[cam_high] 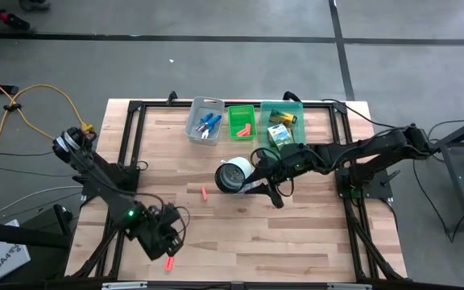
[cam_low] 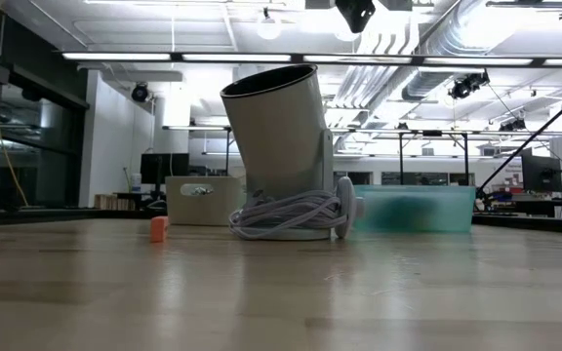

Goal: Pick & Place School Supplies
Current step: Put the orange eraser into the green bin

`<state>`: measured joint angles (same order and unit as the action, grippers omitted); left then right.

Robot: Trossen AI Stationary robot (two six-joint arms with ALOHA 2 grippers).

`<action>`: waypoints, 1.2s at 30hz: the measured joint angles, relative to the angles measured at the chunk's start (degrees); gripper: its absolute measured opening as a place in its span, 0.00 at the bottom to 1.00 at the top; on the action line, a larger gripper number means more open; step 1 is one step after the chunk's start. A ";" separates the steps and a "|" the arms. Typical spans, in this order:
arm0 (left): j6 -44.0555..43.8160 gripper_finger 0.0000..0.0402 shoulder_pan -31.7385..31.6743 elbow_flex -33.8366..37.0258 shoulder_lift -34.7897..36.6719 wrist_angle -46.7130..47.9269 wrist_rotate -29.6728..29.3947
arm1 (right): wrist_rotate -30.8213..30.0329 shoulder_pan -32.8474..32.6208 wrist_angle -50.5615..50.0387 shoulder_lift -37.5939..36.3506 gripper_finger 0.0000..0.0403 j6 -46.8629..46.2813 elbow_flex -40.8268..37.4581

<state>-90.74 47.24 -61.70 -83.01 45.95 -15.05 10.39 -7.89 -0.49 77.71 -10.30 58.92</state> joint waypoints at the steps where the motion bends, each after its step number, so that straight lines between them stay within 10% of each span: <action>1: -1.84 0.30 0.83 -0.42 -0.61 0.05 0.01 | 0.01 -0.29 -0.21 0.00 0.32 0.00 0.00; 11: -22.54 0.30 8.44 -3.85 -6.96 0.11 1.33 | -0.02 -3.59 -1.62 0.02 0.32 -0.01 0.00; 36: -37.12 0.30 11.08 -5.47 -15.77 -2.82 3.82 | 0.22 -5.30 -6.27 0.07 0.32 0.02 0.02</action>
<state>-127.86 58.32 -67.18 -98.78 43.13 -11.23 10.61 -13.19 -6.76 77.78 -10.28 58.94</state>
